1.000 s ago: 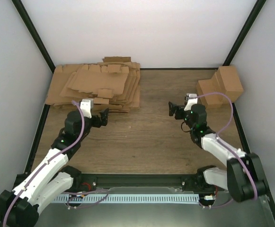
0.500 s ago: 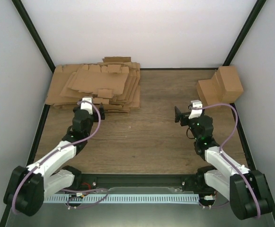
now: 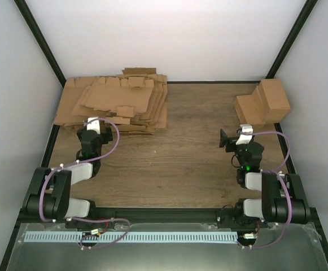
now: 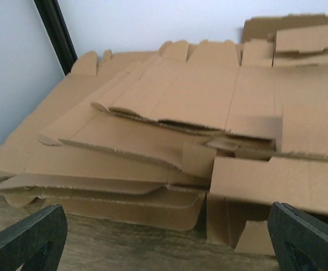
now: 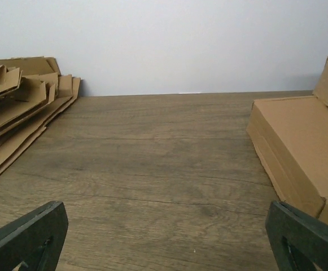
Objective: Fold the paper box
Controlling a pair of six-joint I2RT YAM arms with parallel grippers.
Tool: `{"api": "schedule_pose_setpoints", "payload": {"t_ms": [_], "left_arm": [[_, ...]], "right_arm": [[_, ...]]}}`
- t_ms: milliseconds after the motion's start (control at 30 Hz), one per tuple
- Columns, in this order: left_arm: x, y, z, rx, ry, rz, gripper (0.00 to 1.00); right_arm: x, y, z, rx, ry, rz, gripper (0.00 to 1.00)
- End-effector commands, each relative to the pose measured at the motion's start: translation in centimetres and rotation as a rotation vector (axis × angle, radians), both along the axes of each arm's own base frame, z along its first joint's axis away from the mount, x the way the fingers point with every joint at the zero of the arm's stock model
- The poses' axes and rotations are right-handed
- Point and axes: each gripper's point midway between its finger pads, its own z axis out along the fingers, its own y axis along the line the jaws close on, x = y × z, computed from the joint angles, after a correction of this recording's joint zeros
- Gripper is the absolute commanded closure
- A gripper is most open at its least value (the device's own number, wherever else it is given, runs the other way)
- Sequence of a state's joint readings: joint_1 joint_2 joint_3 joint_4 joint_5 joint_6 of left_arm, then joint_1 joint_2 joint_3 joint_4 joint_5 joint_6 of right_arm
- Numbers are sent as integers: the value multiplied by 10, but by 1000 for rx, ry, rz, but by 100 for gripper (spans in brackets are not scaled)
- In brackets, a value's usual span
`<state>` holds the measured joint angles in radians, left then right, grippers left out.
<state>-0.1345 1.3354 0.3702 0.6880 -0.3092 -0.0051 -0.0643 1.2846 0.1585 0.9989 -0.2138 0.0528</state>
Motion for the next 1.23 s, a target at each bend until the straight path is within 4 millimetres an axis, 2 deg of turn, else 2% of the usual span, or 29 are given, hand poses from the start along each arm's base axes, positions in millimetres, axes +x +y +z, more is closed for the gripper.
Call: {"api": "schedule_pose_setpoints", "payload": {"t_ms": [0, 100, 167, 267, 300, 433, 1200], "left_arm": [[14, 1, 5, 10, -65, -44, 0], [17, 6, 6, 21, -98, -46, 0], [18, 13, -2, -6, -103, -40, 0], [22, 16, -5, -30, -87, -55, 0], [22, 16, -6, -32, -87, -58, 0], [10, 13, -6, -25, -146, -81, 0], [10, 12, -7, -25, -135, -84, 0]], "right_arm": [[16, 1, 26, -19, -99, 19, 1], [15, 9, 24, -13, -125, 69, 1], [12, 14, 17, -24, -138, 95, 0], [22, 15, 4, -28, -83, 101, 0], [28, 15, 4, -29, -81, 87, 0], [31, 14, 4, -43, -72, 53, 0], [33, 15, 3, -46, -69, 46, 0]]}}
